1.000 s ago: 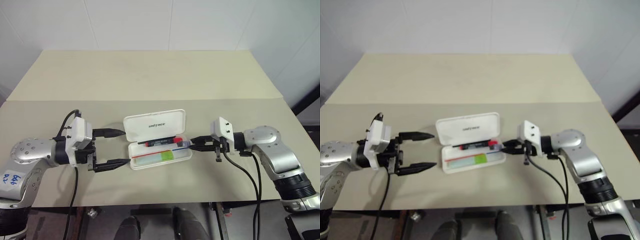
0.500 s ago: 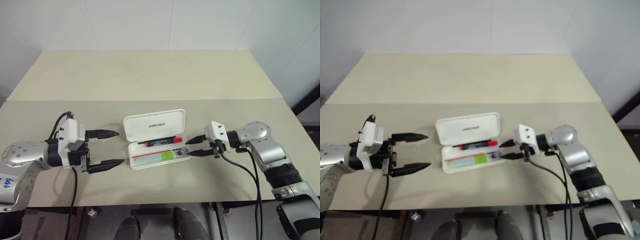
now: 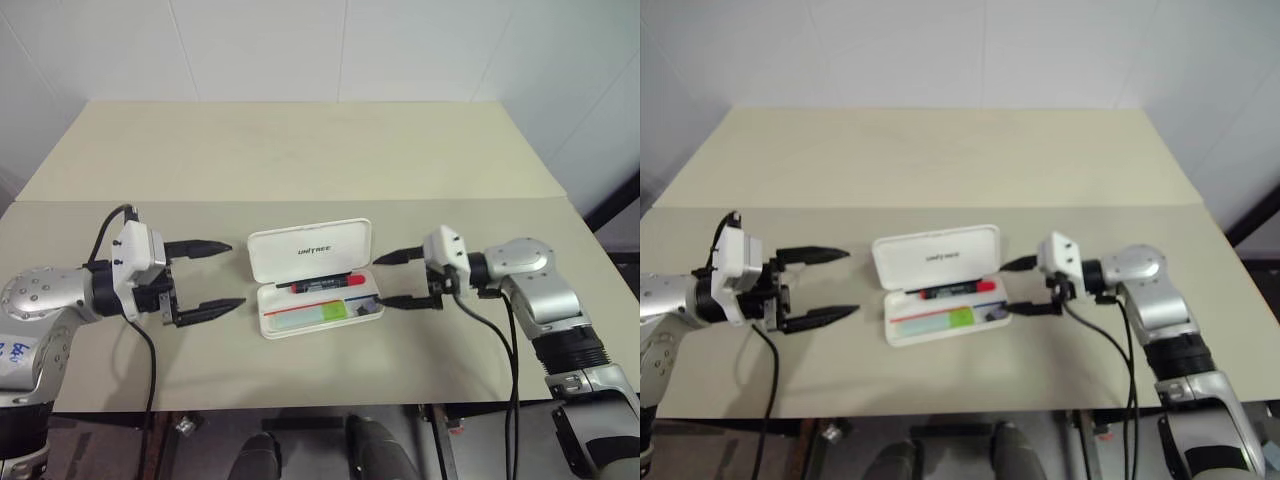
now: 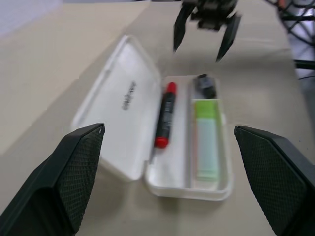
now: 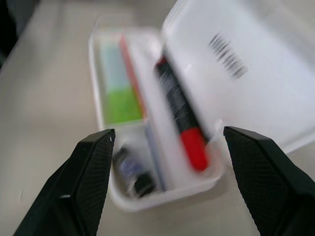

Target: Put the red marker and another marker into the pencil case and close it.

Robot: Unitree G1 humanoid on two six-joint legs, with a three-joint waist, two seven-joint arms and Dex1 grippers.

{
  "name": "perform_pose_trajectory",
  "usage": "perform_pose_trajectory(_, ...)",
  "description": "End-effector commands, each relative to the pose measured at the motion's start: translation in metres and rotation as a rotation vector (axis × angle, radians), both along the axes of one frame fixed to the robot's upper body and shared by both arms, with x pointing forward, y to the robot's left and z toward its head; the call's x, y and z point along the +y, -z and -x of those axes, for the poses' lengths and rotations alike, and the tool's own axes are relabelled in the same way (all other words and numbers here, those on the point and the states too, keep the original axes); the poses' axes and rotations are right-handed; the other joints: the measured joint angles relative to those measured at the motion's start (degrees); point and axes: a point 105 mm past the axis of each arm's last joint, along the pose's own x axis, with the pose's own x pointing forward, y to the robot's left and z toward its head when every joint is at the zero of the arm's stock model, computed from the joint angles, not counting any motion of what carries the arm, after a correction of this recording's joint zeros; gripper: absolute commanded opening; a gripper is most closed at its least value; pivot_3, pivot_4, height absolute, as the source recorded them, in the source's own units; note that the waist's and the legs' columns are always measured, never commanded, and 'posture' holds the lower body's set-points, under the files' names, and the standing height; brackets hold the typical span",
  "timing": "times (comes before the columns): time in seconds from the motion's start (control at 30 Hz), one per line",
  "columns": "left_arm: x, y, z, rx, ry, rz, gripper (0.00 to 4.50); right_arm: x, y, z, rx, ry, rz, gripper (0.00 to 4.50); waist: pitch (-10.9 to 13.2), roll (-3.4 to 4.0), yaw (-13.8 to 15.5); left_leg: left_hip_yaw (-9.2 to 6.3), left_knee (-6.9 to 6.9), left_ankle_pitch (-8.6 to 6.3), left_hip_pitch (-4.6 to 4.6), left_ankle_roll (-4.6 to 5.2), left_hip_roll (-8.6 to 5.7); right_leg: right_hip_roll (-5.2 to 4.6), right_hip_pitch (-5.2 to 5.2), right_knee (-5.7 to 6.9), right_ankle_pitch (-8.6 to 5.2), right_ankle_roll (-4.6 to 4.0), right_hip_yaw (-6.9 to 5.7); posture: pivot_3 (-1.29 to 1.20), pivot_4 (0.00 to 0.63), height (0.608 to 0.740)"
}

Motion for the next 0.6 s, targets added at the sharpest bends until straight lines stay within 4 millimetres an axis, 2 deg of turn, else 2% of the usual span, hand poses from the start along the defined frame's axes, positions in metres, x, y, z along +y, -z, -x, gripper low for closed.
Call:
perform_pose_trajectory(0.03, 0.005, -0.010, -0.013, -0.076, -0.016, -0.011, 4.50, -0.005, -0.019, 0.009, -0.031, -0.035, -0.101, 4.49, 0.0, 0.00, 0.0, 0.00, 0.00, 0.00, 0.01, 0.00, 0.00, 0.00, 0.00, 0.02, 0.08, 0.15, -0.01, 0.00, 0.150, 0.740)
perform_pose_trajectory(0.13, 0.008, -0.015, -0.027, -0.112, -0.002, -0.016, 4.50, -0.009, -0.020, 0.010, -0.030, -0.037, -0.124, 4.49, 0.0, 0.01, 0.1, -0.01, -0.02, 0.00, 0.01, 0.00, 0.00, 0.00, 0.00, 0.03, 0.09, 0.16, -0.03, 0.00, 0.150, 0.740)
perform_pose_trajectory(0.17, 0.011, -0.020, -0.034, -0.122, -0.006, 0.012, 4.09, -0.010, -0.020, 0.009, -0.031, -0.030, -0.123, 4.50, 0.0, 0.01, 0.1, -0.01, -0.01, 0.00, 0.01, 0.00, -0.01, 0.00, -0.01, 0.05, 0.09, 0.16, -0.03, 0.00, 0.150, 0.740)
perform_pose_trajectory(0.2, 0.013, -0.023, -0.039, -0.127, -0.005, 0.029, 3.90, -0.011, -0.020, 0.008, -0.033, -0.021, -0.126, 4.50, 0.0, 0.01, 0.1, -0.01, 0.00, 0.00, 0.01, 0.00, 0.00, 0.00, -0.01, 0.06, 0.09, 0.16, -0.04, 0.00, 0.150, 0.740)
perform_pose_trajectory(0.27, 0.015, -0.025, -0.047, -0.125, 0.006, 0.036, 3.26, -0.012, -0.021, 0.006, -0.038, -0.007, -0.131, 4.50, 0.0, 0.01, 0.1, -0.01, 0.02, 0.00, 0.01, 0.00, -0.01, 0.01, -0.01, 0.09, 0.09, 0.17, -0.06, 0.00, 0.150, 0.740)
perform_pose_trajectory(0.4, 0.024, -0.030, -0.071, -0.120, -0.025, 0.053, 1.84, -0.013, -0.023, 0.005, -0.047, 0.019, -0.141, 4.50, 0.0, 0.01, 0.1, -0.01, 0.01, 0.00, 0.00, 0.00, -0.01, 0.01, -0.03, 0.14, 0.10, 0.19, -0.05, 0.00, 0.150, 0.740)
perform_pose_trajectory(0.57, 0.032, -0.024, -0.097, -0.086, -0.081, 0.060, 0.14, -0.020, -0.023, 0.007, -0.043, 0.042, -0.163, 4.50, 0.0, 0.01, 0.1, -0.03, 0.01, 0.00, -0.02, 0.00, -0.02, 0.02, -0.07, 0.19, 0.10, 0.20, -0.09, 0.00, 0.150, 0.740)
perform_pose_trajectory(0.6, 0.032, -0.022, -0.102, -0.076, -0.094, 0.059, 0.03, -0.021, -0.024, 0.007, -0.041, 0.046, -0.174, 4.50, 0.0, 0.01, 0.2, -0.03, 0.01, 0.00, -0.03, 0.00, -0.02, 0.02, -0.07, 0.19, 0.11, 0.20, -0.09, 0.00, 0.150, 0.740)
